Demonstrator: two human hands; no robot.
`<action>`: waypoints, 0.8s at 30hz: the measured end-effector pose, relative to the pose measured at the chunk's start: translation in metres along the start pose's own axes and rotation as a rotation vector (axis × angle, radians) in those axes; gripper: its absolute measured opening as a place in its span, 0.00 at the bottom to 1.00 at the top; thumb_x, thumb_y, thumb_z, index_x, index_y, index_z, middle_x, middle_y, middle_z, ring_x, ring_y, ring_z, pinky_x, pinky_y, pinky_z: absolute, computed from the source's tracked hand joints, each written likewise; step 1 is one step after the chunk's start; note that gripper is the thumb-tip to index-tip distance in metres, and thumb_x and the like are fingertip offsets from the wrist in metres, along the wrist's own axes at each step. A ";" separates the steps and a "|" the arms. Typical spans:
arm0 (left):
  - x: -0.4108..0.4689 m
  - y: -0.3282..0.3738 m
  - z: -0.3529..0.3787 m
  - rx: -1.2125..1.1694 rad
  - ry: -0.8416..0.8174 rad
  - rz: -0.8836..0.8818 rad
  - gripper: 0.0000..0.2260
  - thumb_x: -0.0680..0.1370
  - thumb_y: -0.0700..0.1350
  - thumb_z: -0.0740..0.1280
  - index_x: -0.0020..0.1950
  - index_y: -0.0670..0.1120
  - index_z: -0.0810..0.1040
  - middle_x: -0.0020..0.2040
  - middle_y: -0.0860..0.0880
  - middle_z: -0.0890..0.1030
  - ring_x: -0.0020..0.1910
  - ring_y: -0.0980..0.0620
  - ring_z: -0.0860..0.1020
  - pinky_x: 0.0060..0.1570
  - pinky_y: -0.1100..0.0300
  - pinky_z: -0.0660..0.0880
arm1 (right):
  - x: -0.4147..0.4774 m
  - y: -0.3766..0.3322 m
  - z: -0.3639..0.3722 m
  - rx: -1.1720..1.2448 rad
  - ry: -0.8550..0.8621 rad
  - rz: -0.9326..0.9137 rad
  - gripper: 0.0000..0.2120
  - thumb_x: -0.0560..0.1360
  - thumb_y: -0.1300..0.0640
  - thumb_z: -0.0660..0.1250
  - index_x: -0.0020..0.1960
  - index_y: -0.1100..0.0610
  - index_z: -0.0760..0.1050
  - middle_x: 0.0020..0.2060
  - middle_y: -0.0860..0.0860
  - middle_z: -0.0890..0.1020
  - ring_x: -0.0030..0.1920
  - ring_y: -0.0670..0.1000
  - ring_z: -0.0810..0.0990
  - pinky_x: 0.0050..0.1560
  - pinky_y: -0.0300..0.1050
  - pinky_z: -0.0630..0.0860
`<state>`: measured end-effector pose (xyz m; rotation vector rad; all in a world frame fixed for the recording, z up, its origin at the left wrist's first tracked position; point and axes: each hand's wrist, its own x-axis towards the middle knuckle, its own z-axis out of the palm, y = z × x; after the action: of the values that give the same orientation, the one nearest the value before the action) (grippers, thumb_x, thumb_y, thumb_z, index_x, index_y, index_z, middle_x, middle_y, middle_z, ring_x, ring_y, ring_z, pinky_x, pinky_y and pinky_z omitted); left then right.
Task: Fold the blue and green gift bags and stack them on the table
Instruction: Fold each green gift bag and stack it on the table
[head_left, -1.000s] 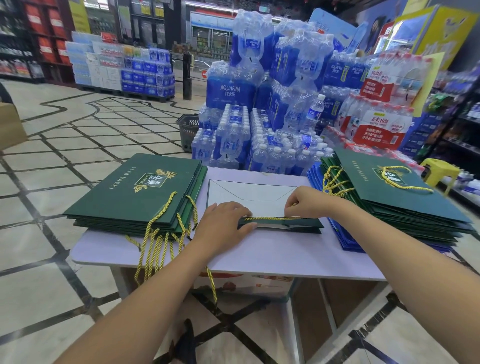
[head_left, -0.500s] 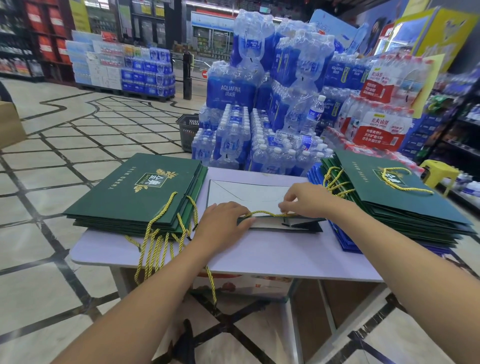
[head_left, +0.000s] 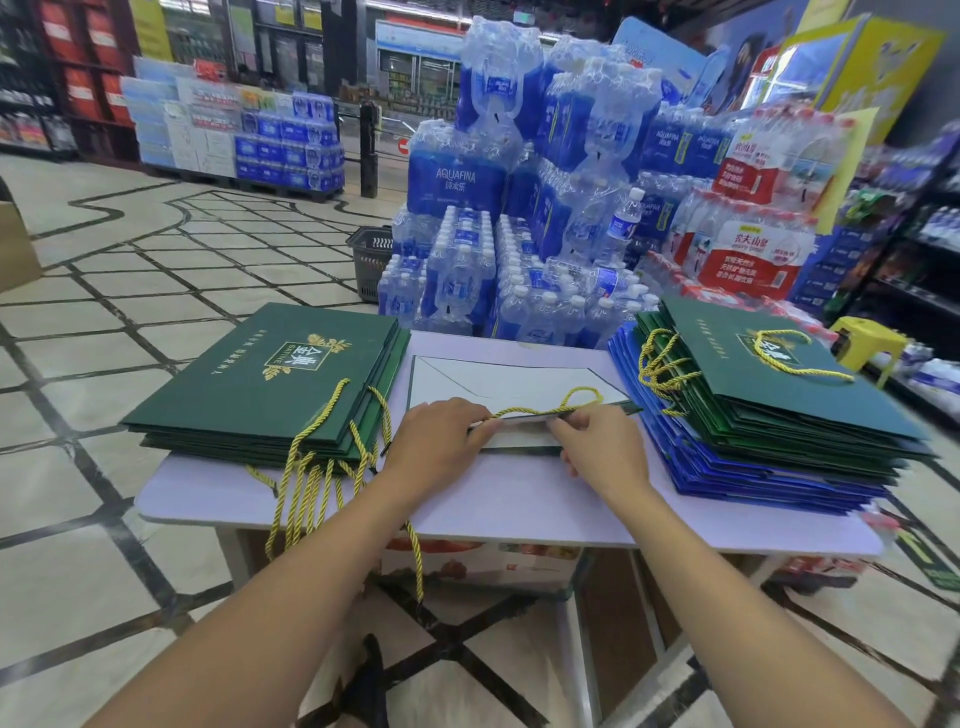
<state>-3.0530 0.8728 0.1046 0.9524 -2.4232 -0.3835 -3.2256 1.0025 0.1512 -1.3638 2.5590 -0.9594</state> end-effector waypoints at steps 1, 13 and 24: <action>0.000 -0.001 0.001 0.004 0.000 -0.002 0.23 0.82 0.64 0.51 0.51 0.55 0.82 0.51 0.55 0.83 0.50 0.50 0.79 0.53 0.48 0.75 | -0.001 0.000 0.002 0.049 0.009 0.008 0.19 0.78 0.50 0.65 0.31 0.55 0.79 0.23 0.47 0.80 0.25 0.44 0.78 0.33 0.43 0.73; -0.001 -0.002 0.003 0.091 -0.028 0.035 0.26 0.79 0.69 0.49 0.61 0.58 0.80 0.59 0.57 0.81 0.58 0.52 0.78 0.59 0.48 0.73 | 0.008 -0.013 -0.024 0.520 -0.260 0.184 0.18 0.82 0.50 0.63 0.41 0.58 0.84 0.28 0.49 0.79 0.26 0.47 0.71 0.26 0.39 0.65; -0.005 0.002 0.000 0.124 -0.018 0.042 0.20 0.81 0.66 0.57 0.64 0.59 0.79 0.64 0.58 0.79 0.63 0.53 0.76 0.64 0.48 0.70 | 0.055 -0.013 -0.025 -0.011 -0.452 -0.354 0.05 0.79 0.50 0.70 0.46 0.50 0.81 0.44 0.45 0.85 0.51 0.51 0.82 0.55 0.48 0.77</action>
<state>-3.0511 0.8779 0.1036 0.9521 -2.5033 -0.2301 -3.2581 0.9665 0.1897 -1.8286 2.0364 -0.5808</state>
